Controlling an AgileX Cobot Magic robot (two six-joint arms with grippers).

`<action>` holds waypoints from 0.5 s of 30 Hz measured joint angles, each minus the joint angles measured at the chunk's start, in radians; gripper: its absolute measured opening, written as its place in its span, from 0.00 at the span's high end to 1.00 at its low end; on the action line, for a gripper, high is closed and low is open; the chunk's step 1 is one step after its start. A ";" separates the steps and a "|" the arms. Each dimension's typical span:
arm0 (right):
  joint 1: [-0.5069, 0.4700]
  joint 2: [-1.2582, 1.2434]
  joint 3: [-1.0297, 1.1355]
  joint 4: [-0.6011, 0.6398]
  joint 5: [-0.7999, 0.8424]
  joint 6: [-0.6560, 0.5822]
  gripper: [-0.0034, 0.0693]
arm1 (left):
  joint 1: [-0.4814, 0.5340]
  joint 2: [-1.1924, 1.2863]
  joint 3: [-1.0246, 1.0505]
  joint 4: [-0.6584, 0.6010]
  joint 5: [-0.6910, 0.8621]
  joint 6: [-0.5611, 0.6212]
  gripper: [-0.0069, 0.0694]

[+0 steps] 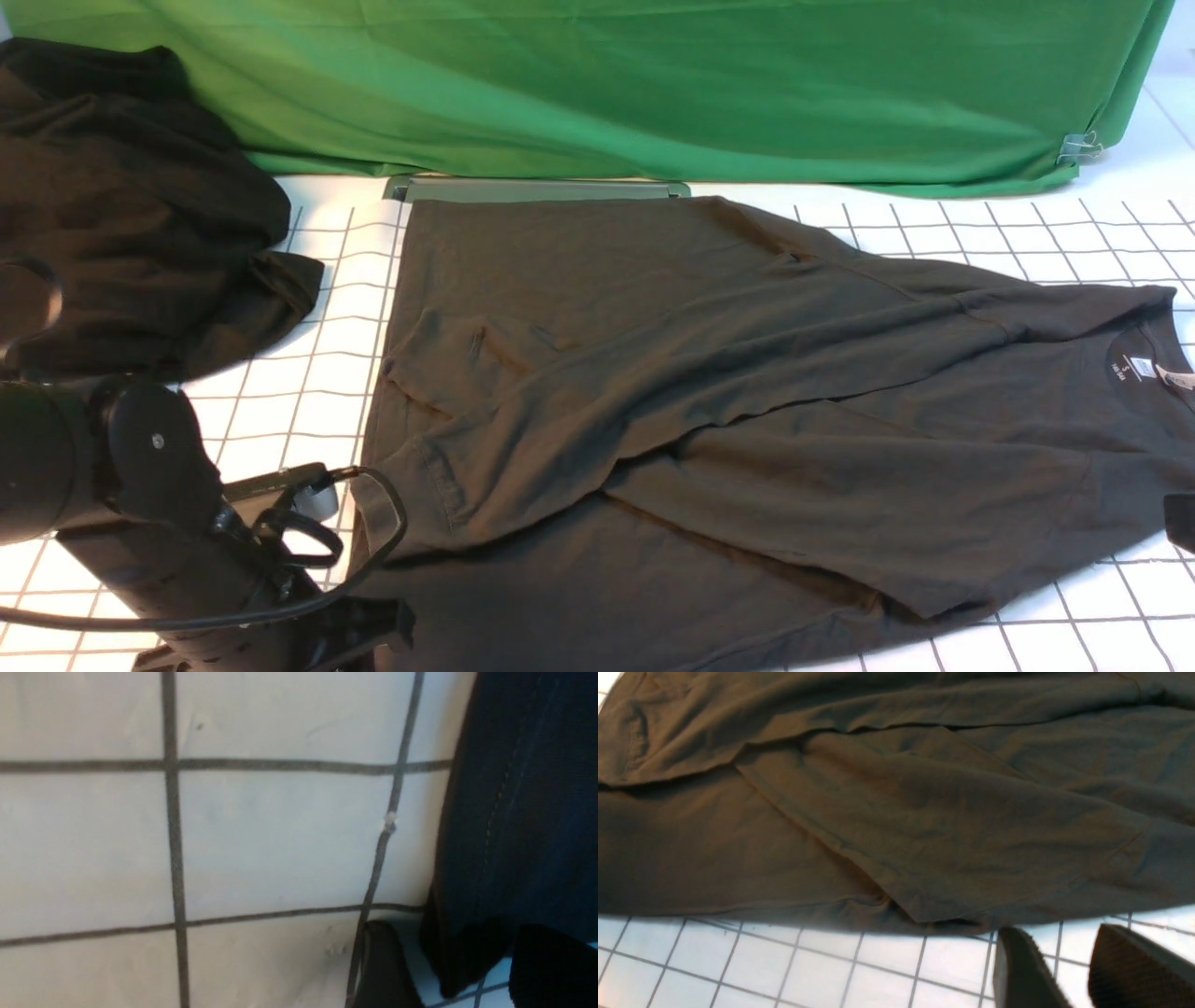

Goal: Fold a long-sleeved shirt over a white checkered tablecloth.
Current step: 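Grasp the near edge of the shirt at its hem and shoulder corners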

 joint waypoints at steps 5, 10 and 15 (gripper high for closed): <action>0.000 0.000 0.000 0.002 0.000 0.000 0.65 | 0.002 0.032 -0.008 -0.018 0.009 0.044 0.57; 0.000 0.000 0.000 0.002 0.035 -0.013 0.63 | 0.002 0.018 -0.006 -0.025 0.007 0.096 0.83; 0.001 0.023 0.000 0.009 0.117 -0.068 0.60 | 0.001 -0.067 -0.006 -0.026 0.040 0.108 0.89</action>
